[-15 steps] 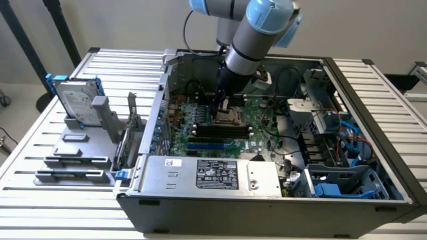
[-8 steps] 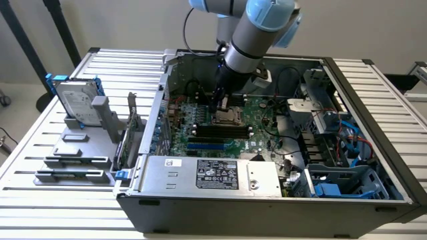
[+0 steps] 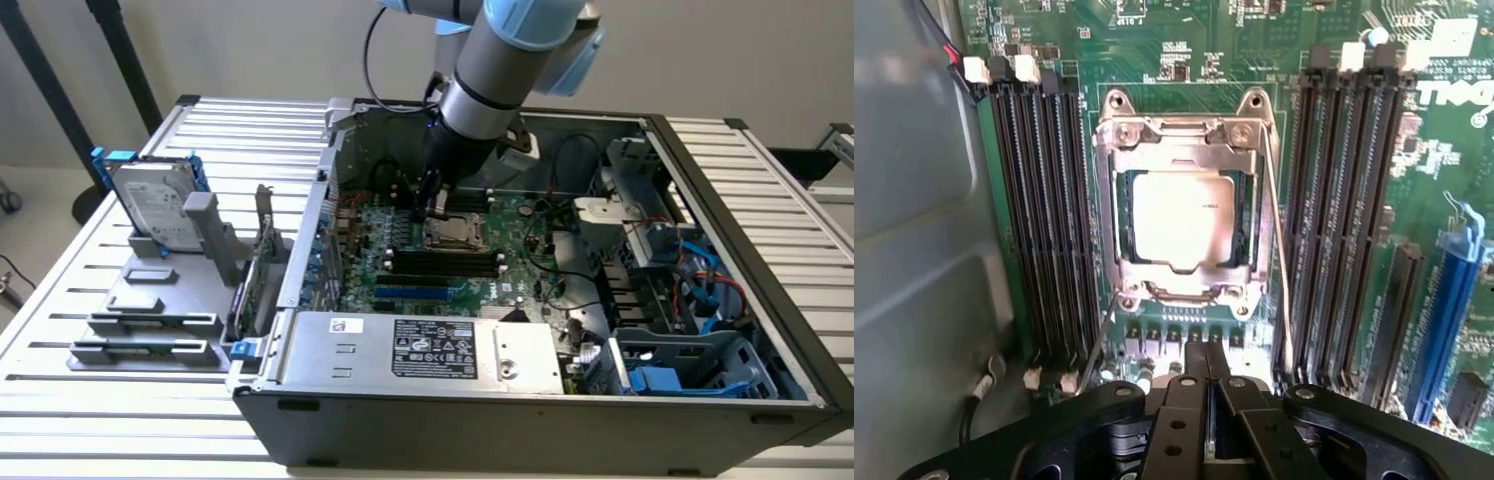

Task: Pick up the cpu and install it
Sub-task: 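Close the cpu cover, then install the first cpu locking lever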

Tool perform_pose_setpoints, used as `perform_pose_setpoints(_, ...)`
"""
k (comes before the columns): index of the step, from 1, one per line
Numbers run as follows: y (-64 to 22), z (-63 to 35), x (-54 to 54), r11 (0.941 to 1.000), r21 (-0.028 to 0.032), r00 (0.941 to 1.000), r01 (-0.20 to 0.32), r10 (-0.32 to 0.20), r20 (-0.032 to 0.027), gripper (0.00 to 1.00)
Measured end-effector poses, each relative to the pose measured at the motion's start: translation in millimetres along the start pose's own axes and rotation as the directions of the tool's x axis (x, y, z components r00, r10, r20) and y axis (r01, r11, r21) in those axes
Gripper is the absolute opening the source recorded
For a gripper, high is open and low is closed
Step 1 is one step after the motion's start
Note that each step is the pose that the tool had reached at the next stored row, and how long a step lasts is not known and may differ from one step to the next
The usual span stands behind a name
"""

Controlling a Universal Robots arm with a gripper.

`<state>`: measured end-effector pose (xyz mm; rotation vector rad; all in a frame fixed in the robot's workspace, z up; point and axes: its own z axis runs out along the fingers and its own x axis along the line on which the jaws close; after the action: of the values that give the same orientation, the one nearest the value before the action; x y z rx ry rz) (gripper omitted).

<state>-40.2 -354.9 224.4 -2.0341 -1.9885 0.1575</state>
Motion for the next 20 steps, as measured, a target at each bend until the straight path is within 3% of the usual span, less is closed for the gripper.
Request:
perform_pose_setpoints(4,-3.0,-2.0,-1.7,1.0,-0.0001,1.0,0.0,0.0,-0.0043,0.11)
perform_pose_setpoints(18,-3.0,-2.0,-1.7,1.0,-0.0001,1.0,0.0,0.0,-0.0044,0.11)
perform_pose_setpoints(20,-6.0,-1.1,-1.8,1.0,0.0006,1.0,0.0,0.0,-0.0045,0.11)
